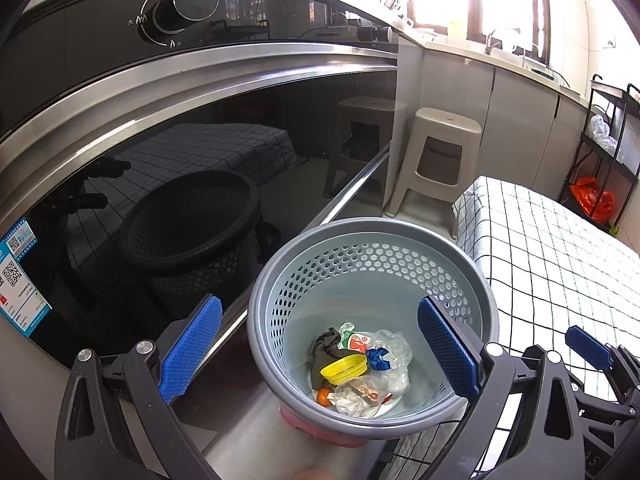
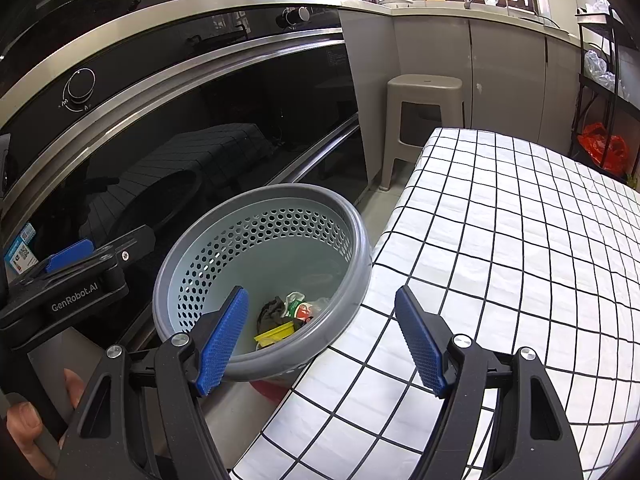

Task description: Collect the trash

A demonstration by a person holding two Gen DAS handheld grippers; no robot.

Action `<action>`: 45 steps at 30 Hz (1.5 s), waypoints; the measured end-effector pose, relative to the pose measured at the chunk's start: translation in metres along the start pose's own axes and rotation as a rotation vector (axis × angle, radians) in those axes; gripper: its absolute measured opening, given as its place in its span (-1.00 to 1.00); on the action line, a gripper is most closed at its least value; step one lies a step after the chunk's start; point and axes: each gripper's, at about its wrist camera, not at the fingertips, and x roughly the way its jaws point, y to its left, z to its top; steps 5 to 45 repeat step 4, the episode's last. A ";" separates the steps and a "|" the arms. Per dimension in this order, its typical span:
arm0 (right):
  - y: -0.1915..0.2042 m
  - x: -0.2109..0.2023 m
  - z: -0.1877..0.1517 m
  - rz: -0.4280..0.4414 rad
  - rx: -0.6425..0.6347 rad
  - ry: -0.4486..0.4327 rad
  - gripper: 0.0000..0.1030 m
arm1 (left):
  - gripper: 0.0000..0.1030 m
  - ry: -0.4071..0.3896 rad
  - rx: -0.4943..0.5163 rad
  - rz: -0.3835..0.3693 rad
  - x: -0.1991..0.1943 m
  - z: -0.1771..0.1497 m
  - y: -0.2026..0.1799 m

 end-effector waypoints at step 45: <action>0.000 0.000 0.000 0.001 0.001 -0.001 0.40 | 0.87 -0.003 0.004 0.001 0.000 0.000 0.000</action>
